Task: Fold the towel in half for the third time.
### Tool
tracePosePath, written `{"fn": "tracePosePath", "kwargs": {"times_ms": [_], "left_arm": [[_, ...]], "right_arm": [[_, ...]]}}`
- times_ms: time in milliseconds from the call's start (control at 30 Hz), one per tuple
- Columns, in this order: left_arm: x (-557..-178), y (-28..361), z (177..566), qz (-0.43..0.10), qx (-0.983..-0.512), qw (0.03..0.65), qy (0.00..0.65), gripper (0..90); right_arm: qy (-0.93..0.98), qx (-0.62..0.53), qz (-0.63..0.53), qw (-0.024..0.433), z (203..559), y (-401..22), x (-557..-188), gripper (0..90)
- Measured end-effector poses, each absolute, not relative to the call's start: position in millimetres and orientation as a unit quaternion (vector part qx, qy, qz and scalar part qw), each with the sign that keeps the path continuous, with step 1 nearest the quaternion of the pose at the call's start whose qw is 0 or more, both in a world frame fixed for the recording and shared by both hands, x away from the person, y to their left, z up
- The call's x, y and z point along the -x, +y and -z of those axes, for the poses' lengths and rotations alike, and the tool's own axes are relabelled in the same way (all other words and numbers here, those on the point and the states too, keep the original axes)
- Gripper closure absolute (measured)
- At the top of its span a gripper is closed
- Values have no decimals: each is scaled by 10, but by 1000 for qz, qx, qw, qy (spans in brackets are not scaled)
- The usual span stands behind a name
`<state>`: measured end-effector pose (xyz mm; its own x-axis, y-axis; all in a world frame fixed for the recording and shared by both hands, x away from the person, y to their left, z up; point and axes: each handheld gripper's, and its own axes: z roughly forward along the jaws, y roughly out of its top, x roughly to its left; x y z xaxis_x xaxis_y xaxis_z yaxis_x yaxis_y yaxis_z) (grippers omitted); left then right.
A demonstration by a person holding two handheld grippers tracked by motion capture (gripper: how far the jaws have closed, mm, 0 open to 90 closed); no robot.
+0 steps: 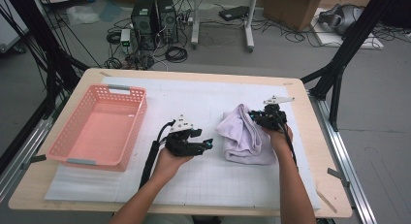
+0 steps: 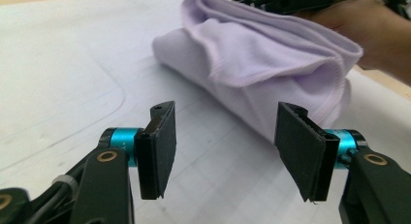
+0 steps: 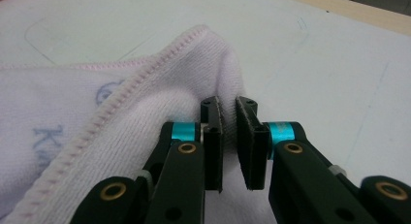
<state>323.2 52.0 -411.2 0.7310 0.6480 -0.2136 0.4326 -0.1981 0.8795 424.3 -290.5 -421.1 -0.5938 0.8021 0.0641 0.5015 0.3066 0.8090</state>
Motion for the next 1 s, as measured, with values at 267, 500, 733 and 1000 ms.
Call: {"fn": "tracePosePath", "kwargs": {"times_ms": [267, 500, 733, 1000], "left_arm": [[-3210, 764, 4211, -122, -762, 522, 362, 399], [-3177, 953, 4289, -135, -759, 522, 365, 390], [-3155, 1075, 4326, -141, -758, 523, 363, 385], [-3140, 1107, 4324, -143, -757, 526, 360, 380]], "right_arm": [[764, -448, -415, 209, 4066, -3120, -4041, 553], [748, -445, -433, 236, 3915, -3334, -3628, 548], [775, -427, -420, 202, 4065, -3231, -3278, 514], [802, -431, -363, 196, 4308, -3039, -3228, 681]]}}
